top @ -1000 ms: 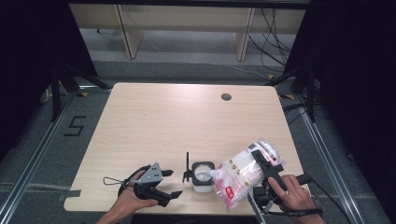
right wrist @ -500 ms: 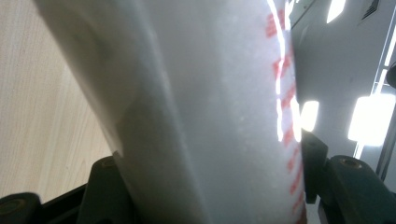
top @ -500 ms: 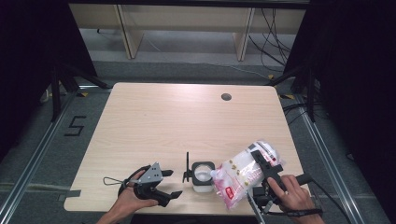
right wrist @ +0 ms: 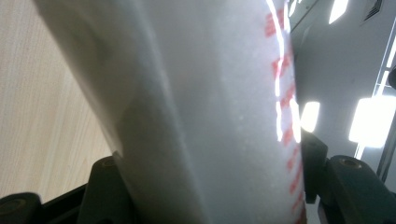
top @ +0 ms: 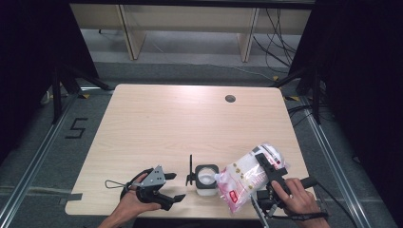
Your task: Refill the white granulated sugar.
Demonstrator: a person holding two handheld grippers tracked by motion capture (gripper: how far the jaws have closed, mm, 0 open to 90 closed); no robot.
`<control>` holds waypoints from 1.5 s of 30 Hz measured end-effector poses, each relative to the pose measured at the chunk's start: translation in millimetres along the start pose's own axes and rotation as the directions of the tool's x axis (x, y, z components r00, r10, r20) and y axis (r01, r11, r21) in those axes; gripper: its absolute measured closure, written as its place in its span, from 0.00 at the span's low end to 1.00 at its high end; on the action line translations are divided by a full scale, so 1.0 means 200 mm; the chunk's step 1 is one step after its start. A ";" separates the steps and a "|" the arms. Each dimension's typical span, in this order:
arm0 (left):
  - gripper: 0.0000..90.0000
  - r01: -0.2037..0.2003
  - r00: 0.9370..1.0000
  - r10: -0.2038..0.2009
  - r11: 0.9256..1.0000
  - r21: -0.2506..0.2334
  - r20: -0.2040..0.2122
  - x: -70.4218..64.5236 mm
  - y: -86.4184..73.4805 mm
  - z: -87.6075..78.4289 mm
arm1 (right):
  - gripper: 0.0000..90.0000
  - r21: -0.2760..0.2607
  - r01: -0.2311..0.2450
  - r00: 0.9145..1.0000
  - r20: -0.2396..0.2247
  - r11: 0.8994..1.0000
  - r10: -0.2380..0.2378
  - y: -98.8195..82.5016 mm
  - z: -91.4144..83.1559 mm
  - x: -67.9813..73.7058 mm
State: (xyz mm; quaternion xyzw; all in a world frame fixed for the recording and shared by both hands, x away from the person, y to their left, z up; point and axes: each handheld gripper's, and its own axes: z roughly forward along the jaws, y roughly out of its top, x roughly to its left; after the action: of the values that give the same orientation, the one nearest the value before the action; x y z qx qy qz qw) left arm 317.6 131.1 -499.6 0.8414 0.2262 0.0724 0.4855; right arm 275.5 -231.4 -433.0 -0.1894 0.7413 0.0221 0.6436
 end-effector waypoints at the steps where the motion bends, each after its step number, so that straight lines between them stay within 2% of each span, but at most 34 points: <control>1: 0.22 0.000 1.000 0.000 1.000 0.000 0.000 0.00 0.00 0.00 | 0.47 0.000 0.000 1.000 0.000 1.000 0.000 0.00 0.00 0.00; 4: 0.22 0.009 1.000 -0.009 1.000 0.000 -0.003 0.00 0.00 0.00 | 0.47 0.019 0.013 1.000 -0.009 1.000 -0.013 0.00 -0.01 -0.01; 7: 0.22 0.006 1.000 -0.006 1.000 0.002 -0.007 0.00 0.00 0.00 | 0.47 0.026 -0.005 1.000 -0.014 1.000 0.005 0.00 -0.01 -0.01; 14: 0.22 0.009 1.000 -0.009 1.000 0.000 -0.003 0.00 0.00 0.00 | 0.47 0.011 -0.003 1.000 -0.008 1.000 0.003 0.00 -0.01 0.00; 15: 0.22 0.008 1.000 -0.008 1.000 0.001 -0.001 0.00 0.00 0.00 | 0.47 0.029 -0.010 1.000 -0.025 1.000 0.011 0.01 -0.01 0.00; 16: 0.22 0.006 1.000 -0.006 1.000 0.003 -0.012 0.00 0.00 0.00 | 0.47 0.007 -0.011 1.000 0.003 1.000 0.011 0.00 -0.01 -0.01; 17: 0.22 -0.015 1.000 0.015 1.000 0.003 -0.007 0.01 0.00 0.00 | 0.47 0.021 -0.005 1.000 -0.011 1.000 0.006 0.00 -0.01 -0.01; 19: 0.22 -0.026 1.000 0.026 1.000 0.003 -0.006 0.01 0.00 0.00 | 0.47 0.023 -0.023 1.000 -0.010 0.999 0.023 0.00 -0.01 -0.01; 20: 0.22 0.005 1.000 -0.004 1.000 0.001 -0.011 0.00 0.00 0.00 | 0.47 0.005 -0.010 1.000 0.006 1.000 0.010 0.00 -0.01 -0.01; 25: 0.22 -0.002 1.000 0.002 1.000 0.002 -0.011 0.00 0.00 0.00 | 0.47 0.002 0.007 1.000 0.012 1.000 -0.007 0.00 -0.01 -0.01; 26: 0.22 -0.013 1.000 0.013 1.000 0.001 -0.002 0.01 0.00 0.00 | 0.47 0.030 0.005 1.000 -0.018 1.000 -0.004 0.00 -0.01 -0.01; 27: 0.22 -0.013 1.000 0.013 1.000 0.001 -0.002 0.01 0.00 0.00 | 0.47 0.030 0.005 1.000 -0.018 1.000 -0.004 0.00 -0.01 -0.01; 28: 0.22 0.014 1.000 -0.014 1.000 -0.008 -0.001 0.00 0.00 0.00 | 0.47 0.021 -0.004 1.000 -0.010 1.000 0.004 0.00 -0.01 -0.01; 33: 0.22 0.014 1.000 -0.014 1.000 -0.007 -0.001 0.00 0.00 0.00 | 0.47 0.014 -0.006 1.000 -0.001 1.000 0.006 0.00 -0.01 -0.01; 35: 0.22 0.009 1.000 -0.009 1.000 0.001 -0.006 0.00 0.00 0.00 | 0.47 -0.012 -0.043 0.999 0.007 0.999 0.043 -0.01 -0.01 -0.01; 36: 0.22 0.009 1.000 -0.009 1.000 0.001 -0.005 0.00 0.00 0.00 | 0.47 -0.001 -0.050 0.999 -0.004 0.999 0.050 -0.01 -0.01 -0.02; 41: 0.22 0.014 1.000 -0.014 1.000 -0.007 -0.001 0.00 0.00 0.00 | 0.48 0.011 -0.030 1.000 -0.004 0.999 0.030 -0.01 -0.02 -0.02; 42: 0.22 0.014 1.000 -0.014 1.000 -0.007 -0.001 0.00 0.00 0.00 | 0.47 0.007 -0.075 0.997 0.000 0.997 0.075 -0.01 -0.01 0.00; 43: 0.22 0.014 1.000 -0.014 1.000 -0.007 -0.001 0.00 0.00 0.00 | 0.48 0.019 -0.031 0.999 -0.016 0.999 0.032 -0.01 -0.02 -0.02; 45: 0.22 0.013 1.000 -0.013 1.000 -0.007 -0.001 0.00 0.00 0.00 | 0.48 -0.011 -0.009 1.000 0.005 1.000 0.009 -0.01 -0.01 -0.02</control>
State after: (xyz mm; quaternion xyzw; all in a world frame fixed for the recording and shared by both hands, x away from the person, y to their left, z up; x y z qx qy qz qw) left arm 317.2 131.1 -499.7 0.8381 0.2315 0.0706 0.4890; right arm 275.6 -232.9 -428.4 -0.1895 0.7403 0.0296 0.6444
